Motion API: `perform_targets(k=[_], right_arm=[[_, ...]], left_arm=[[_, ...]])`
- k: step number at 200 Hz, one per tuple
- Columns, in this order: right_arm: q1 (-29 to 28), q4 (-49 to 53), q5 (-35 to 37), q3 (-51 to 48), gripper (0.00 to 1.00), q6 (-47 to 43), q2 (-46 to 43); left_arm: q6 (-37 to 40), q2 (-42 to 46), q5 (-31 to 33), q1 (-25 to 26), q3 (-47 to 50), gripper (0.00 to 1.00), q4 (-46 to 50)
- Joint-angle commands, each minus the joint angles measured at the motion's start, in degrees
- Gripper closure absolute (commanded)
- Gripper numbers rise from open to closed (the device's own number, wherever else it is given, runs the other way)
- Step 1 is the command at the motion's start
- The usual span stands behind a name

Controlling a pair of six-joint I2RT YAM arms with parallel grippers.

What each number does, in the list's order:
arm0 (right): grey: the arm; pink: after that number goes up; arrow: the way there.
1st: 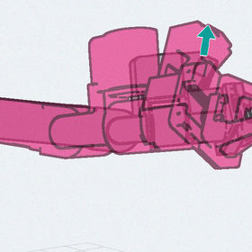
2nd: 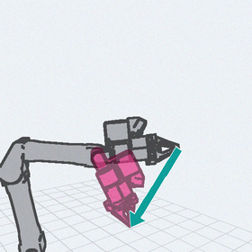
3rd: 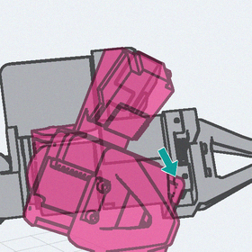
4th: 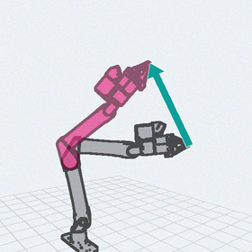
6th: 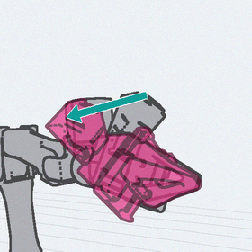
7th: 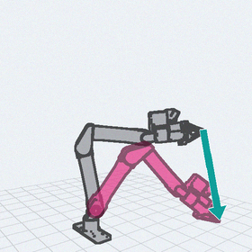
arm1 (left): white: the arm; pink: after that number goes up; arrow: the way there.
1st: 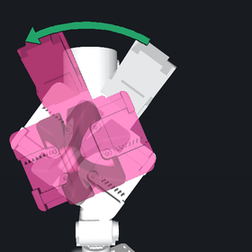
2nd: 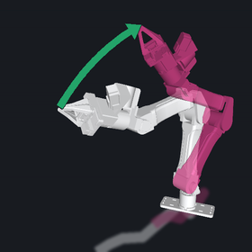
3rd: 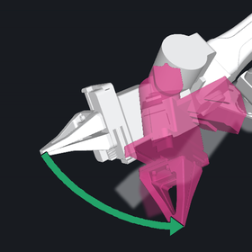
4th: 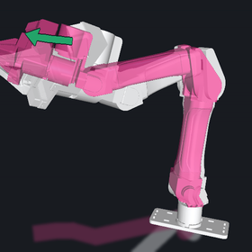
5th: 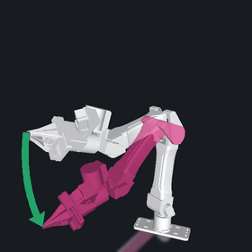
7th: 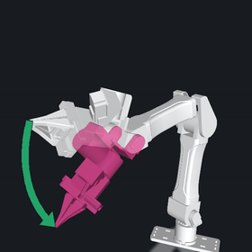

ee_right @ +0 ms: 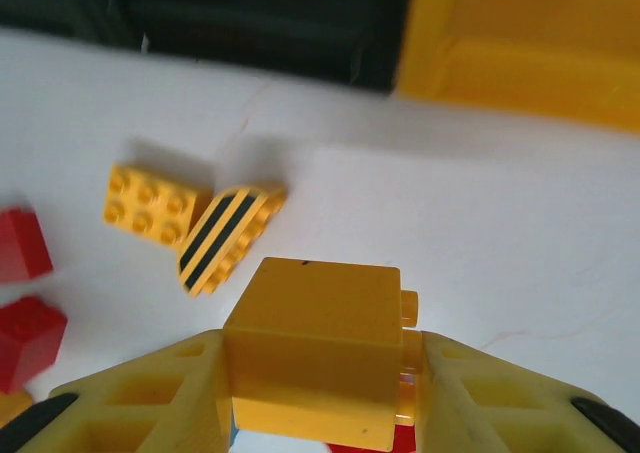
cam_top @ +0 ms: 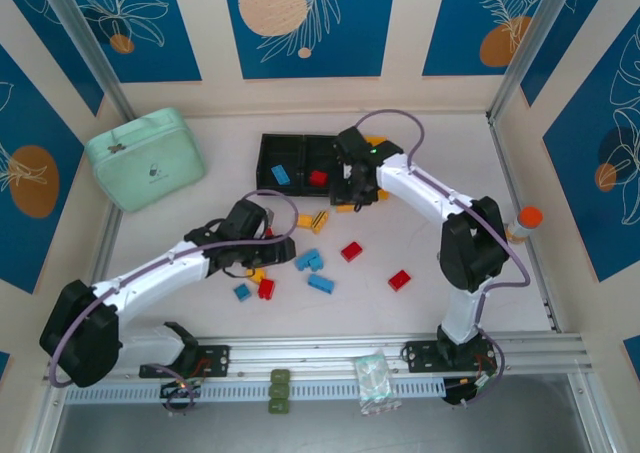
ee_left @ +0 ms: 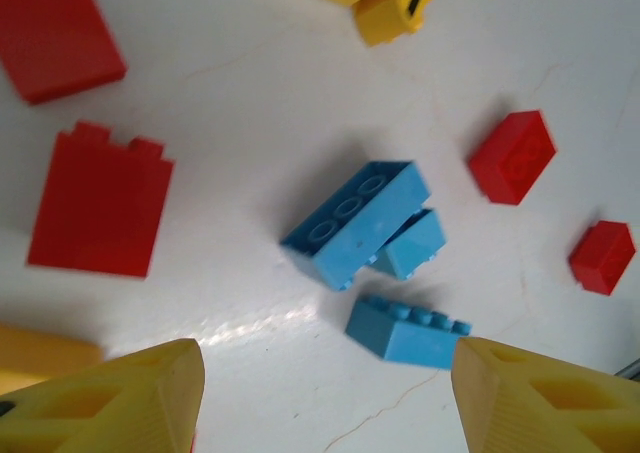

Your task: Sort the legos into containers by color

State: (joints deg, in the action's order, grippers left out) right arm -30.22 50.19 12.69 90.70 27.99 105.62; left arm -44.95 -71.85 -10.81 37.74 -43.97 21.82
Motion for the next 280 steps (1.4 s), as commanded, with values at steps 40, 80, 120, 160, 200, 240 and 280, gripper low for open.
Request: perform_targets(k=[40,80,120,160,200,240,280], right_arm=[[8.81,2.49,0.89,12.71,0.56,-2.3,7.22],[11.01,5.67,3.71,23.6,0.56,-2.79,16.36],[11.63,10.61,7.63,33.89,0.56,-3.06,24.9],[11.57,12.3,11.18,36.46,0.55,-2.41,28.05],[11.67,12.27,12.46,36.58,0.54,-2.14,28.98],[11.41,12.47,12.41,37.99,0.45,-2.07,29.38],[10.55,13.27,12.04,39.61,0.43,-2.28,27.09]], left_arm=[[1.22,-4.71,-3.24,0.15,-6.38,0.34,-3.24],[1.11,-5.11,-3.25,0.37,-6.07,0.34,-3.06],[0.83,-5.38,-3.06,0.32,-5.61,0.34,-3.26],[0.68,-5.44,-3.08,0.34,-5.18,0.34,-3.43],[0.65,-5.95,-3.32,0.32,-4.9,0.34,-3.53],[0.48,-6.02,-3.44,0.32,-4.86,0.34,-3.92],[0.69,-5.17,-2.45,0.34,-5.15,0.34,-2.98]])
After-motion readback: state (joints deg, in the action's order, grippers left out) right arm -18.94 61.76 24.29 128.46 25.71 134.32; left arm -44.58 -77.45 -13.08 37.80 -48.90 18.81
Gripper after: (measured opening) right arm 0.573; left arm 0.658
